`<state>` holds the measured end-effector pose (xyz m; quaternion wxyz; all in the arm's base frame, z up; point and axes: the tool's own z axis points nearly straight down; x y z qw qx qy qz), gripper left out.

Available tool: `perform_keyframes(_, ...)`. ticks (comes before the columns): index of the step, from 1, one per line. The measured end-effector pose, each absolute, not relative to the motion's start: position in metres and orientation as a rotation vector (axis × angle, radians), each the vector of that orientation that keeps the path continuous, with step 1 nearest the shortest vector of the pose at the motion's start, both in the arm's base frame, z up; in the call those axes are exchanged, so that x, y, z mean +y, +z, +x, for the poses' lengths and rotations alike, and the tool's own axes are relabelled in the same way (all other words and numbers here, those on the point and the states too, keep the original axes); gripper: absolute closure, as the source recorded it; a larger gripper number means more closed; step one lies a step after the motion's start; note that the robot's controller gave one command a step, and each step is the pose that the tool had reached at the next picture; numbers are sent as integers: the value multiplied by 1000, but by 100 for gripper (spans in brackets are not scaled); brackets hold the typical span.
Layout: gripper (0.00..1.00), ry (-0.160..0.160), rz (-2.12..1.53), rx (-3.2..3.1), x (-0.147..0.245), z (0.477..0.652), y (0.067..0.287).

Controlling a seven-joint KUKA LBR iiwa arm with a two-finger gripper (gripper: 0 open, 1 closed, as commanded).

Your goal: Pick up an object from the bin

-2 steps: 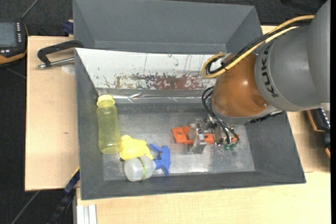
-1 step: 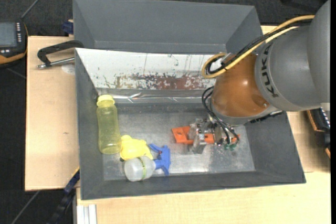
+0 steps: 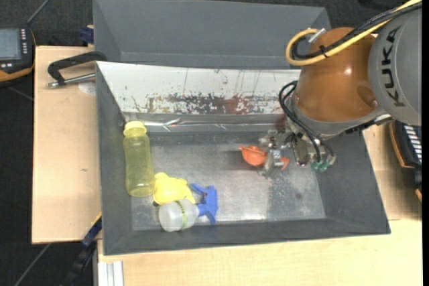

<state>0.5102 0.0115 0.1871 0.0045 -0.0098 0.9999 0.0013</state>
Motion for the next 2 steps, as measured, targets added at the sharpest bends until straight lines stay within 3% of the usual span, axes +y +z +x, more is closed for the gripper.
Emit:
perform_keyframes(1, 100, 4, -32, 3132, 12, 510, 187)
perform_keyframes(2, 100, 5, -19, 3127, 2, 512, 294)
